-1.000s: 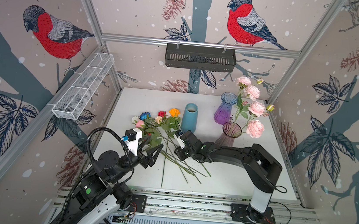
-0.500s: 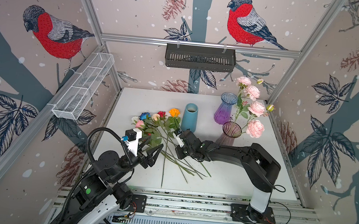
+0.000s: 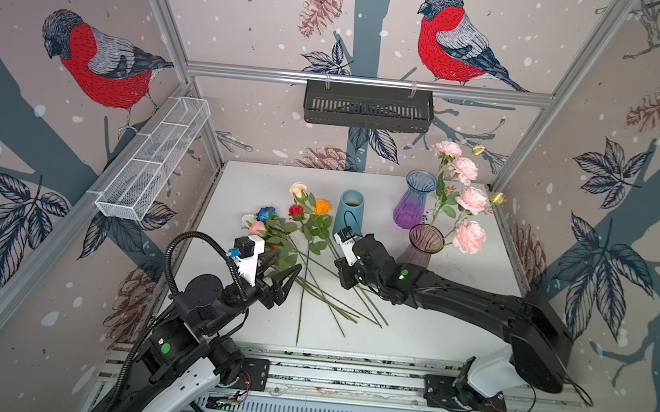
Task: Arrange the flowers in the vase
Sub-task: 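Grasp a cream rose stem with the right gripper and lift it upright, then hold the cream rose upright with the right gripper while the left grasps its stem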
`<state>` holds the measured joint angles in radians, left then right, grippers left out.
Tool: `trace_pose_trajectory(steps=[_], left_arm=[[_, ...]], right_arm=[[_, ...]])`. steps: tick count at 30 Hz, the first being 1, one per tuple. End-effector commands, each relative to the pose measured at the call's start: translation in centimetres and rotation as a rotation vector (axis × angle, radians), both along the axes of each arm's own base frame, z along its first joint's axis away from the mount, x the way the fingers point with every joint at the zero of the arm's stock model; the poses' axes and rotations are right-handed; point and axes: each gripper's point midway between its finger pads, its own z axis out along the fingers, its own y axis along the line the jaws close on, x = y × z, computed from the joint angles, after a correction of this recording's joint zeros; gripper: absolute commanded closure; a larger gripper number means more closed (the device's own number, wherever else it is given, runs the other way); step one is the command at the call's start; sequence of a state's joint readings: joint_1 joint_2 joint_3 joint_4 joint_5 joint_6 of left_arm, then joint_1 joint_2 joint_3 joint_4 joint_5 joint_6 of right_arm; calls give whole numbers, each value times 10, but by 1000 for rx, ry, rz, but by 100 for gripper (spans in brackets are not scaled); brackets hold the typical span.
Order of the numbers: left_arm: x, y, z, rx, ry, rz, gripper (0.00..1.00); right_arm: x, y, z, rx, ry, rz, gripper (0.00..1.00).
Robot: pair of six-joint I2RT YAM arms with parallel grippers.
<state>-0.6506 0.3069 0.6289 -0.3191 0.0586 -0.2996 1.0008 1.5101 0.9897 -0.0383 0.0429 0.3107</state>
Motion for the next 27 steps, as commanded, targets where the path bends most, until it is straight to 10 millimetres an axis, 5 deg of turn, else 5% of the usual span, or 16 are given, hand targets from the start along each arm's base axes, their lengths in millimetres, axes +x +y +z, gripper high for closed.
trace_pose_trajectory(steps=[1,5,9,13,17,27], left_arm=[[5,-4,4,-11,26,-2,26],[4,-17,18,-101,87,-57,26],[-9,-51,41,-209,33,-274,38],[-21,-78,54,-258,5,-461,45],[-30,-86,76,-308,-60,-559,53],[-25,-94,99,-325,-91,-582,55]], right_arm=[[-7,-14,45,100,-151,-2,97],[-34,-32,92,226,-235,25,97],[-72,-38,126,322,-327,126,97],[-88,-49,152,396,-380,130,97],[-97,-57,167,445,-403,146,97],[-109,-57,177,491,-410,197,97]])
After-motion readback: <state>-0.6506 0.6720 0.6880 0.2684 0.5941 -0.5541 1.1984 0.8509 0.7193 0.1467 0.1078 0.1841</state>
